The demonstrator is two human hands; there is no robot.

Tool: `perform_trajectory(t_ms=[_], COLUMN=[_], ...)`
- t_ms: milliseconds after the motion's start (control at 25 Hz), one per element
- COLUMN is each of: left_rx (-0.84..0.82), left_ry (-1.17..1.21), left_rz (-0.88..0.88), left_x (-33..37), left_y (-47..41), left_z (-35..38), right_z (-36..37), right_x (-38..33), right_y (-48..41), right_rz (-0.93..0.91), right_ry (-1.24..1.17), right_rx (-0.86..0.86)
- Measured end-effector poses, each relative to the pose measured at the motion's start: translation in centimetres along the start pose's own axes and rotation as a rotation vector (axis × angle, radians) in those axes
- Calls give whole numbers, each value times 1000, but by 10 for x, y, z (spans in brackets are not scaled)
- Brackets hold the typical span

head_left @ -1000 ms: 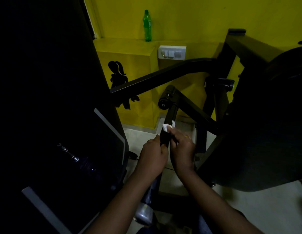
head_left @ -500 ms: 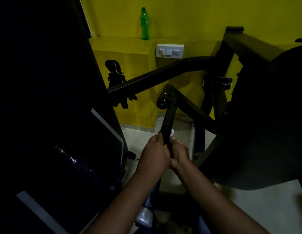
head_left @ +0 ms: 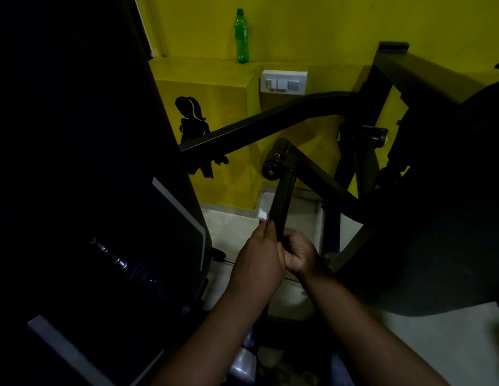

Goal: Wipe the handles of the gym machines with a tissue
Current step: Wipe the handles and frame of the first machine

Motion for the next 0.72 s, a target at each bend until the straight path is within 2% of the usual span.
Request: perform_trajectory(t_ms=[120, 200, 280, 360, 440, 520, 720], left_rx=[5, 12, 17, 9, -7, -25, -47], left_ry=[8, 9, 17, 18, 7, -22, -23], left_rz=[-2, -6, -2, -12, -32, -33, -29], left_x=[3, 3, 5, 6, 6, 5, 4], left_y=[1, 2, 3, 2, 1, -1, -8], left_z=[-4, -7, -9, -10, -9, -8, -6], right_z=[16, 30, 32, 13, 2, 11, 44], right_x=[-22, -29, -22, -10, -7, -21, -55], right_y=[-12, -16, -10, 2, 11, 7, 4], right_rz=[-85, -266, -476, -753, -955, -1085, -1248], right_ry=[-127, -43, 127, 341, 645, 877, 1346], right_rx=[9, 19, 139, 450, 629, 661, 650])
Point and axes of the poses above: each hand's wrist, its own y-axis away from the middle knuckle, its own z-axis out of the palm, x = y × z, the point moved 2 cm from there along -y, towards the middle knuckle
